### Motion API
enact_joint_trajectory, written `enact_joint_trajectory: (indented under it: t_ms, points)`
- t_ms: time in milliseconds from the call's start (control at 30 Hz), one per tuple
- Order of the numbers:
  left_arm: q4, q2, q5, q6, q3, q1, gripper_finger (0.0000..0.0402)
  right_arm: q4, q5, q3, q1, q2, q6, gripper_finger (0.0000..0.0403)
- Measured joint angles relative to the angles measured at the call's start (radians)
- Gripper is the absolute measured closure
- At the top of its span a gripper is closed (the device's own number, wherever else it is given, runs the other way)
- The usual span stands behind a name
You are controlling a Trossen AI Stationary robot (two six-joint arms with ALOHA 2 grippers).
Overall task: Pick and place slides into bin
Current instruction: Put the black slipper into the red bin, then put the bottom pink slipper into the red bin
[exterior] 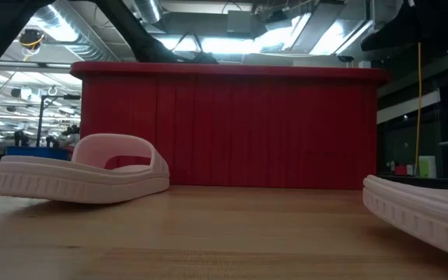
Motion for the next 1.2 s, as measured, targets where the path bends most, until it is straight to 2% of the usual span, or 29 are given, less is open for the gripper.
enact_joint_trajectory:
  t_ms: [200,433,600,900,1200]
  points:
    - [-0.009,-0.016,0.036,0.082,0.0,0.0,0.0286,0.0,0.0,0.0,0.0,0.0,0.0,0.0393]
    - [-0.114,-0.074,0.075,0.099,0.0,0.009,0.0285,0.0,0.0,0.0,0.0,0.0,0.0,0.0393]
    - [-0.129,-0.087,0.121,0.139,0.0,0.009,0.0285,0.001,0.0,0.0,0.0,0.0,0.0,0.0393]
    - [-0.164,-0.1,0.126,0.147,0.0,0.012,0.0285,0.001,0.0,0.0,0.0,0.0,0.0,0.0393]
    - [-0.234,-0.201,0.208,0.165,0.001,0.013,0.0286,0.001,0.0,0.0,0.0,0.0,0.0,0.0393]
